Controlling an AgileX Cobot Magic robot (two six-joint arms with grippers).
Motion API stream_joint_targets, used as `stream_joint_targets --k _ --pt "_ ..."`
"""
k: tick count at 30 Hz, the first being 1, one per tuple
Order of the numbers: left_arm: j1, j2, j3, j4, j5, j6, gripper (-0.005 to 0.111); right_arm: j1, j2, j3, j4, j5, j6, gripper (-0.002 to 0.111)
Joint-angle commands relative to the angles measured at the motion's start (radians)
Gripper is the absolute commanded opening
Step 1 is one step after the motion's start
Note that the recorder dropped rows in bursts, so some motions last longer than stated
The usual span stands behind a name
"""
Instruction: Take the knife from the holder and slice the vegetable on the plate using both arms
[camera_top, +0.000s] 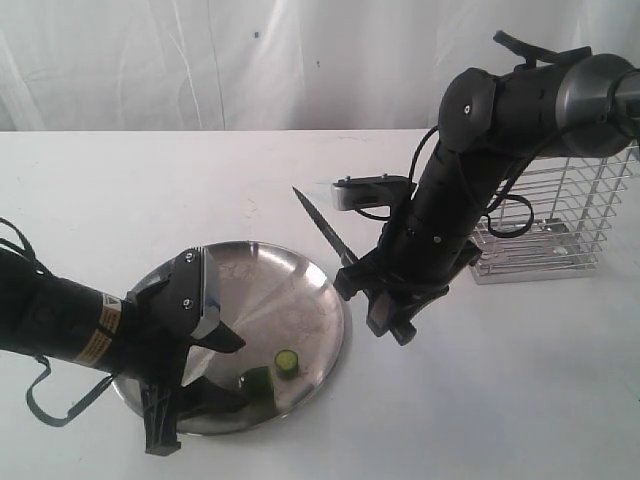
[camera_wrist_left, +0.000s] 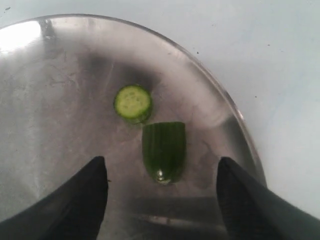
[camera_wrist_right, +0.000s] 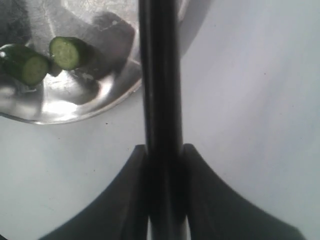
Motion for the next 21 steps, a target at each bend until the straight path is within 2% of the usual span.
stream_joint_targets --k 1,21 --pt "-0.006 0.000 0.002 -0.033 -0.005 0.020 0.065 -0.010 -0.011 -0.001 0.009 -0.007 -0.012 0.000" --pt "-0.006 0.071 -0.011 -0.058 -0.029 0.065 0.063 -0.010 -0.011 0.001 0.009 -0.009 -0.012 0.000"
